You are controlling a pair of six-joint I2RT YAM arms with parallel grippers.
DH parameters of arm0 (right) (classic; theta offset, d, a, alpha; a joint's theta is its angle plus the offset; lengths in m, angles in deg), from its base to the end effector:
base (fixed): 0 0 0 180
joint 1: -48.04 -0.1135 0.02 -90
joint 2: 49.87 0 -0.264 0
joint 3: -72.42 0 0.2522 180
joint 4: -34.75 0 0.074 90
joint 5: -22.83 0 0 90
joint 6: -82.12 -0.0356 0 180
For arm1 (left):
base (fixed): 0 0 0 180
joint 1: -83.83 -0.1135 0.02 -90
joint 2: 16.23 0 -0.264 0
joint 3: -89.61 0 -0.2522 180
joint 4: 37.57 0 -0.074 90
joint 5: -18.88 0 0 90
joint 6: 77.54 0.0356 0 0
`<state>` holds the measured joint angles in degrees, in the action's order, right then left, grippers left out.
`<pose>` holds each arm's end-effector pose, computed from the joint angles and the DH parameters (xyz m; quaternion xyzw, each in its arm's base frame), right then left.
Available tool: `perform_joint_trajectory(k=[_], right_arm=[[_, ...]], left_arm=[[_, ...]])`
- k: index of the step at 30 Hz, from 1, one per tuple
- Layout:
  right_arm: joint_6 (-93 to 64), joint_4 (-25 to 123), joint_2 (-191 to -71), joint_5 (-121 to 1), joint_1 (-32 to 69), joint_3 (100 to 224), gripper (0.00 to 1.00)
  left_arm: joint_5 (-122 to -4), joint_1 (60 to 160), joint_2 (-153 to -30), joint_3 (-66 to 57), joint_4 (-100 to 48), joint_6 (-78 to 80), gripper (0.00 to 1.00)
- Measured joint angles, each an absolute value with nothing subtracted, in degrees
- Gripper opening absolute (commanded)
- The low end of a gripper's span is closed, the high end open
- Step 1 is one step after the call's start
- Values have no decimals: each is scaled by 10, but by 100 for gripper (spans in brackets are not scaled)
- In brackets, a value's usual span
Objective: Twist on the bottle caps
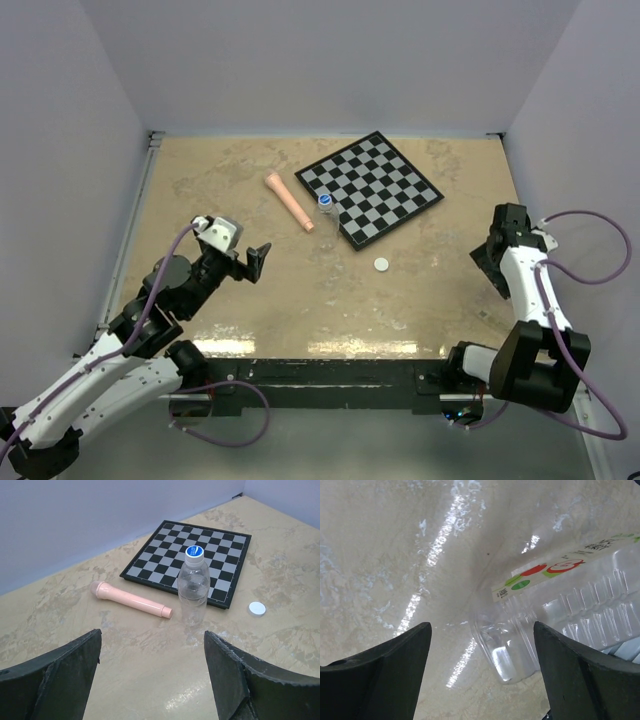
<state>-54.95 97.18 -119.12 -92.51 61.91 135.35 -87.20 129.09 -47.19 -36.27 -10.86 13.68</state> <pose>0.2057 -0.0665 0.2337 0.5211 0.8060 -0.1552 0.2340 0.1010 -0.0879 0.3418 0.1967 0.7008 -0.1598 0.6669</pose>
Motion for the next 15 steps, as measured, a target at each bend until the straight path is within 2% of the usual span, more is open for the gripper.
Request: perform_joint_trajectory(k=[11, 15], right_arm=[[-467, 879, -1170, -815, 609, 1341, 91], [-459, 843, -1184, -796, 556, 1343, 92]], left_arm=[[-865, 1269, -481, -364, -109, 137, 87], [-862, 1265, -481, -370, -109, 137, 87]])
